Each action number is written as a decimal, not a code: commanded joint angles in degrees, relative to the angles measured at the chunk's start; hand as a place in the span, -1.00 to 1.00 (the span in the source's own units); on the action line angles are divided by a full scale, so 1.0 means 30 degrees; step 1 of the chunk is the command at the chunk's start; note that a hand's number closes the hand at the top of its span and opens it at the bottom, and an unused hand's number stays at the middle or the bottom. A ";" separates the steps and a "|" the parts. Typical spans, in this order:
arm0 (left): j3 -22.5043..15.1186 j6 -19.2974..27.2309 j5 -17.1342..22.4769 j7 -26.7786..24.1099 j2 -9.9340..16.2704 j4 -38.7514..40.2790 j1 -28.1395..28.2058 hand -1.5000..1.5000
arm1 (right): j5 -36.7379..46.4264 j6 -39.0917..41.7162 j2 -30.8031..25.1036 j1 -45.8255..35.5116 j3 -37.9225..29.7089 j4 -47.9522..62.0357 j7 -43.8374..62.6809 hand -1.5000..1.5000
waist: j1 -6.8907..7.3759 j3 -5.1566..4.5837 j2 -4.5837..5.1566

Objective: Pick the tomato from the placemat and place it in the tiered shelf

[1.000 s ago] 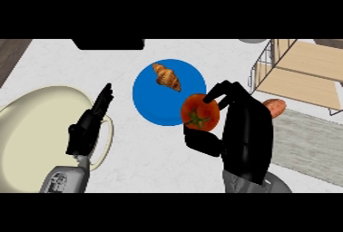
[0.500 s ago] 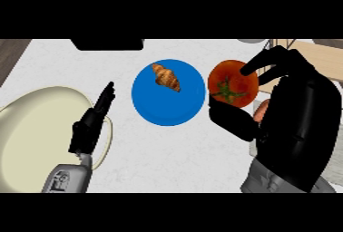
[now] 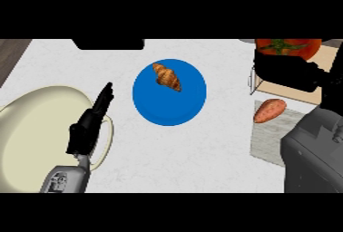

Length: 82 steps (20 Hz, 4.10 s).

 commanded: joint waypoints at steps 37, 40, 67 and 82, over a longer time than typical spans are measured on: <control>0.0717 -0.0778 0.0279 0.1216 0.0456 -0.0341 -0.1228 0.00 | -0.4990 -1.1457 -0.6059 -0.1920 -0.7991 1.3619 -1.0508 1.00 | 0.0227 0.0027 0.0111; 0.0466 -0.0584 0.0247 0.0080 -0.0090 0.0098 0.0004 0.00 | -0.5710 -1.0768 -0.7125 -0.2208 -0.8059 1.3914 -1.0958 1.00 | 0.0145 0.0016 0.0075; 0.1100 -0.1081 0.0574 0.0400 0.0472 -0.0546 -0.0205 0.00 | -0.8428 -1.1451 -0.8078 -0.0026 -0.9179 1.2436 -0.8568 -1.00 | 0.0137 0.0018 0.0052; 0.0103 -0.0155 -0.0202 0.0770 -0.0634 -0.1205 0.0661 0.00 | -1.1036 -1.0504 -1.1700 0.0704 -1.4221 0.6323 -0.4148 -1.00 | -0.0295 0.0024 -0.0101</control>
